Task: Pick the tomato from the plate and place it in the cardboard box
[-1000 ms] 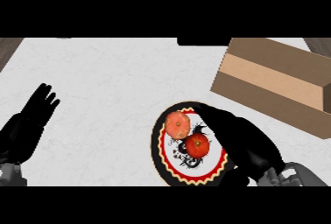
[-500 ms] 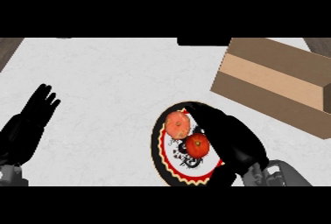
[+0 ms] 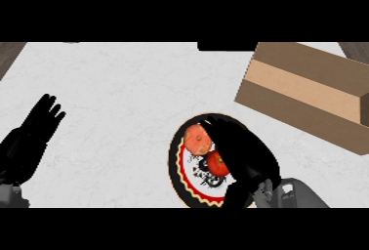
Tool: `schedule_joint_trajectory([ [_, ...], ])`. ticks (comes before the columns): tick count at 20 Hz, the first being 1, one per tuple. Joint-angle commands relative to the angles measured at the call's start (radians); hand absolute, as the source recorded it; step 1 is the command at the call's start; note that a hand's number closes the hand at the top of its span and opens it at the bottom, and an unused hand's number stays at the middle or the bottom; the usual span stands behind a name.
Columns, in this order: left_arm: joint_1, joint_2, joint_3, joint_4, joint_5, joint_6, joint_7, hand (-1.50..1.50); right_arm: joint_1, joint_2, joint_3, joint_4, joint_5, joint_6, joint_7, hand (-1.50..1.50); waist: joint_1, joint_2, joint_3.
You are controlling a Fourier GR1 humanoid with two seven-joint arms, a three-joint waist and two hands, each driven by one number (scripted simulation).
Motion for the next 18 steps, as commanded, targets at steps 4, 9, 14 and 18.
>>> schedule_joint_trajectory([
  [4, 0.004, -0.047, -0.015, -0.025, -0.050, 0.013, 0.005, 0.00, -0.003, 0.082, -0.016, -0.006, 0.046, 0.101, 0.114, -1.50, 0.000, -0.001, 0.000],
  [9, -0.034, -0.058, -0.009, 0.023, -0.075, 0.010, 0.008, 0.00, 0.023, 0.073, -0.043, 0.034, 0.089, 0.121, 0.063, -1.50, -0.004, 0.000, 0.000],
  [14, 0.000, -0.021, 0.065, -0.027, -0.010, -0.059, 0.034, 0.00, 0.007, 0.074, -0.072, 0.168, 0.171, 0.087, -0.083, -1.50, 0.002, 0.000, 0.000],
  [18, 0.012, -0.066, 0.045, 0.036, -0.061, -0.073, -0.035, 0.00, 0.072, 0.120, -0.060, 0.077, 0.196, 0.147, -0.011, -1.50, -0.002, 0.000, 0.000],
])
